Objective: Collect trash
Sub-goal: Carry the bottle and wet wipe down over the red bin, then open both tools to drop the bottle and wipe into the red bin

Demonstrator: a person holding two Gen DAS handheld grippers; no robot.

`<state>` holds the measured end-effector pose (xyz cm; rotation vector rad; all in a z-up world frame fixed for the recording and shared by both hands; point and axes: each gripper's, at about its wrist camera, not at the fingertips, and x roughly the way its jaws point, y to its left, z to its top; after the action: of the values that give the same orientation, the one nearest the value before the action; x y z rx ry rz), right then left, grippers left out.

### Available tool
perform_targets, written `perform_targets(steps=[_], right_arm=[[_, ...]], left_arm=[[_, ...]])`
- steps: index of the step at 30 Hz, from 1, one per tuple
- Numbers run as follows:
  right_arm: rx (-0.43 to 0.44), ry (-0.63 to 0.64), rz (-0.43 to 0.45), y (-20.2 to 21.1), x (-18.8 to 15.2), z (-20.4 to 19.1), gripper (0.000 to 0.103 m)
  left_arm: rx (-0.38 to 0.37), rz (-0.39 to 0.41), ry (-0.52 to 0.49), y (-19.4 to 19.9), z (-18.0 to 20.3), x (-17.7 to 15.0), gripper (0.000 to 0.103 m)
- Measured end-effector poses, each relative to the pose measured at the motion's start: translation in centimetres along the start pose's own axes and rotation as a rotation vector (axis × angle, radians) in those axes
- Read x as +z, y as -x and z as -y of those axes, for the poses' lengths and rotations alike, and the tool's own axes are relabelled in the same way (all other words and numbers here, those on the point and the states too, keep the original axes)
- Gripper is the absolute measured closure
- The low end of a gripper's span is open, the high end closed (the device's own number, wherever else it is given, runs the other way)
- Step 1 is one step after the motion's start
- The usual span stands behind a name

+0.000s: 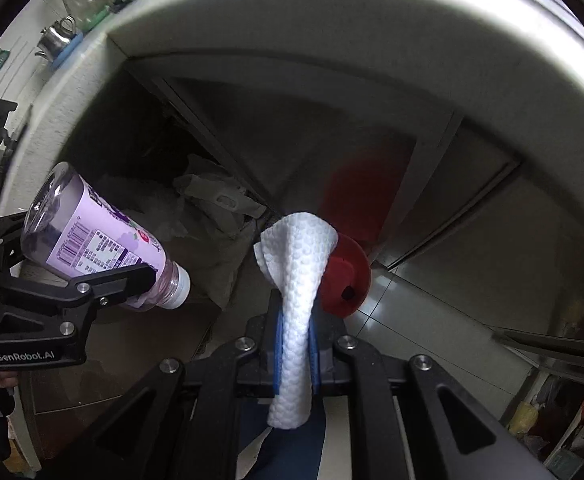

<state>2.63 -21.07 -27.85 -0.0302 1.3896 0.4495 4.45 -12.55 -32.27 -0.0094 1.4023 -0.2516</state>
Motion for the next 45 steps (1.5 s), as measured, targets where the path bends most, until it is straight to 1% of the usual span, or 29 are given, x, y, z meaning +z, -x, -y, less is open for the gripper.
perform_targets(steps=[6, 8, 11, 17, 20, 21, 25, 29, 31, 33, 38, 42, 45], right_arm=[[0.003, -0.037, -0.058, -8.9, -0.3, 2.1, 0.094], [0.004, -0.057, -0.085, -12.1, -0.8, 2.9, 0.094], [0.009, -0.076, -0.12, -16.1, -1.5, 3.7, 0.094], [0.007, -0.05, -0.138, -20.8, -2.3, 4.6, 0.093], [0.015, -0.044, -0.155, -22.7, -2.8, 5.1, 0.093], [0.02, -0.041, -0.159, -22.3, -3.3, 5.9, 0.093], [0.022, -0.027, -0.161, -22.8, -3.9, 6.8, 0.093], [0.034, -0.032, -0.164, -23.4, -4.1, 7.1, 0.093], [0.033, -0.02, -0.167, -23.7, -4.1, 7.1, 0.093], [0.019, -0.003, -0.17, -23.9, -4.0, 7.0, 0.092], [0.015, -0.026, -0.171, -24.1, -3.7, 7.1, 0.083], [0.018, -0.038, -0.165, -23.7, -3.6, 6.9, 0.081], [0.017, -0.039, -0.162, -23.0, -3.5, 6.5, 0.075]], left_arm=[[-0.045, -0.058, 0.001, -10.3, -1.4, -0.3, 0.036], [-0.039, -0.077, 0.004, -13.7, -1.4, -0.6, 0.036], [-0.042, -0.095, 0.0, -17.5, -1.4, -0.6, 0.036], [-0.041, -0.13, 0.005, -23.7, -1.9, -1.0, 0.036], [-0.047, -0.156, 0.006, -26.3, -3.0, -1.1, 0.036], [-0.048, -0.164, 0.0, -26.8, -3.0, -1.0, 0.036], [-0.028, -0.179, -0.038, -28.2, -3.0, -1.2, 0.036], [-0.046, -0.169, -0.032, -28.6, -3.4, -1.1, 0.034], [-0.06, -0.157, -0.024, -28.4, -3.7, -0.9, 0.028], [-0.07, -0.15, -0.018, -28.5, -3.9, -0.7, 0.026], [-0.08, -0.154, 0.002, -28.4, -4.4, -0.5, 0.026], [-0.05, -0.159, 0.006, -27.0, -4.3, -0.6, 0.026], [-0.039, -0.139, 0.003, -25.1, -4.2, -0.7, 0.026]])
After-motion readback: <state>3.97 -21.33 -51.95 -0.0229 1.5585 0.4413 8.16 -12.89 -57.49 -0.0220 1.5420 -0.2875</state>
